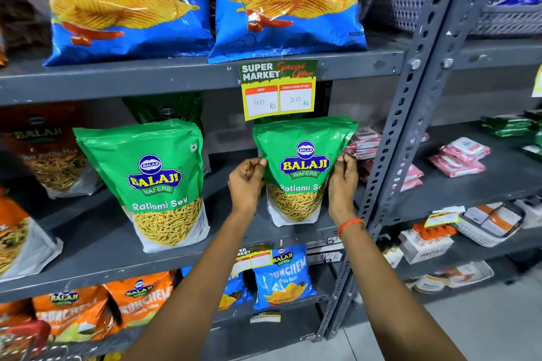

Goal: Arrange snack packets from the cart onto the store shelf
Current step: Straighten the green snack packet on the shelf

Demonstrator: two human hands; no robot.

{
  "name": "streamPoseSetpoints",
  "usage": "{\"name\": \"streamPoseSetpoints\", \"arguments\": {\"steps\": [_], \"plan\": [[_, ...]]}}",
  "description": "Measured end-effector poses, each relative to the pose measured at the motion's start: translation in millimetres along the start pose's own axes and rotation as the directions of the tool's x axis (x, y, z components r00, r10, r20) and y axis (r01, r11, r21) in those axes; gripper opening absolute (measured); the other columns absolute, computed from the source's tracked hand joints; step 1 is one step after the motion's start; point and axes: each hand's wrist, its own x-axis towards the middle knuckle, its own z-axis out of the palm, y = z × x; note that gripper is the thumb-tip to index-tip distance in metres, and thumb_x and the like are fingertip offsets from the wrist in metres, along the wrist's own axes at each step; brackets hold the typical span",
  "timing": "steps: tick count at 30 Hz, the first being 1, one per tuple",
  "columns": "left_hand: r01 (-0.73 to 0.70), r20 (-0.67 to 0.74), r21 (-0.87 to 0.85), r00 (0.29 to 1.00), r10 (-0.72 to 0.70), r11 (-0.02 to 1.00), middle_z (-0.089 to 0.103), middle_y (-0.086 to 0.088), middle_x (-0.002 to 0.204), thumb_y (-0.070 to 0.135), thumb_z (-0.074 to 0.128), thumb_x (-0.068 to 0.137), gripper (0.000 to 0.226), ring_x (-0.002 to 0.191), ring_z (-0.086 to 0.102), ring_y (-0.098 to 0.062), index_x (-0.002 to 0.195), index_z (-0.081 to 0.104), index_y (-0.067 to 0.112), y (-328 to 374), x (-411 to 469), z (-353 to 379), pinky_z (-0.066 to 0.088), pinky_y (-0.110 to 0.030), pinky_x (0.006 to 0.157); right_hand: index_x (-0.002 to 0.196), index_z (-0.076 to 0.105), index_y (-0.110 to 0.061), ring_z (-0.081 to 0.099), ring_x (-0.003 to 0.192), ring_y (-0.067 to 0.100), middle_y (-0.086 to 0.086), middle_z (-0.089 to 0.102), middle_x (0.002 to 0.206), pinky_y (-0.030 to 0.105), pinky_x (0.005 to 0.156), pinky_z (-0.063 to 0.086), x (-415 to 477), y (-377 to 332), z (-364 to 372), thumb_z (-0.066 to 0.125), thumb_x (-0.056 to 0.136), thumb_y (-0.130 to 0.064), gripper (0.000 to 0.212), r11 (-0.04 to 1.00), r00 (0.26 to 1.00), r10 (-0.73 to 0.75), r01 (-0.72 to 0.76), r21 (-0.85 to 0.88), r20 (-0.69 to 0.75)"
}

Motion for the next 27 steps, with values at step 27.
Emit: {"name": "streamPoseSetpoints", "arguments": {"steps": [27], "plan": [[0.157,0.293,0.221,0.931,-0.219,0.963,0.053,0.0,0.128,0.01,0.07,0.078,0.064,0.117,0.052,-0.014,0.132,0.036,0.005,-18.2,-17.0,-16.7,0.05,-0.021,0.094,0.123,0.045,-0.017,0.051,0.099,0.013,-0.004,0.054,0.109,0.026,0.089,0.04,-26.4,-7.2,-9.8,0.029,0.1,-0.035,0.034,0.977,0.97,0.21,-0.203,-0.064,0.124]]}}
